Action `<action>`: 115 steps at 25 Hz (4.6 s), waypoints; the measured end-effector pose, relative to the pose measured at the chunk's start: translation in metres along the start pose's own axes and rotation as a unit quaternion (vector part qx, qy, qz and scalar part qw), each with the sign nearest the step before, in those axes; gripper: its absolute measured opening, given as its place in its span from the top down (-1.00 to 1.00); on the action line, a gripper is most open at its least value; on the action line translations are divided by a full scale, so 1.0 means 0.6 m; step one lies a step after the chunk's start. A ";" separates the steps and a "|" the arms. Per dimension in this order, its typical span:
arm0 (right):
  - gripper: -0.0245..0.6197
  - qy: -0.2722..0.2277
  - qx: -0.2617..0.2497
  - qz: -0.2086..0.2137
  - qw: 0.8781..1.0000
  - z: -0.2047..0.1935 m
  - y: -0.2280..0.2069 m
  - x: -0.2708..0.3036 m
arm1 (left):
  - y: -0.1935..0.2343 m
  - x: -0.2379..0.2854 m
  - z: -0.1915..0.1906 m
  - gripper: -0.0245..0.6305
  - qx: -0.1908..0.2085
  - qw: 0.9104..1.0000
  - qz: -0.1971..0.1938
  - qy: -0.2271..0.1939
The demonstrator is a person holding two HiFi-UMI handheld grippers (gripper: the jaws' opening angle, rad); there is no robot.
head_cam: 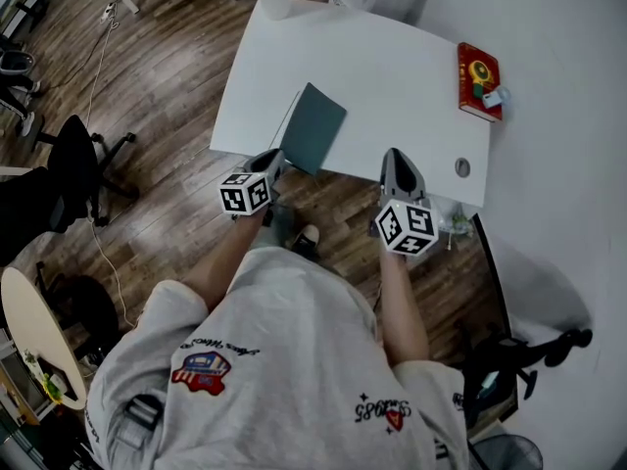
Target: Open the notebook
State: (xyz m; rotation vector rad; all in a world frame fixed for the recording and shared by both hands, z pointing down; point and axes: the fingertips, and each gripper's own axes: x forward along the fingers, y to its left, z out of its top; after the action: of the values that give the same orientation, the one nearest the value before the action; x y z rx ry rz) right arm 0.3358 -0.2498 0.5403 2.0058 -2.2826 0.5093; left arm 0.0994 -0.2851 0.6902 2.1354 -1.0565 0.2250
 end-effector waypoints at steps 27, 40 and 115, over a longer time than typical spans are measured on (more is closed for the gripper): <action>0.95 -0.017 0.026 -0.059 0.998 -0.006 -0.078 -0.091 | -0.265 0.042 -0.075 0.85 0.216 0.959 -0.169 0.072; 0.95 -0.020 0.050 -0.129 0.990 -0.031 -0.155 -0.168 | -0.321 0.134 -0.205 0.84 0.290 0.919 -0.208 0.169; 0.94 -0.077 -0.076 0.003 0.994 0.104 0.045 -0.082 | -0.247 -0.076 0.209 0.91 0.248 0.960 -0.101 -0.085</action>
State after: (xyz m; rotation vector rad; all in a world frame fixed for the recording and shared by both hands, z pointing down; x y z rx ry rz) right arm 0.3277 -0.2178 0.4628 2.0288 -2.3327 0.1803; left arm 0.1611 -0.2837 0.5008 2.7384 -0.9357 0.2294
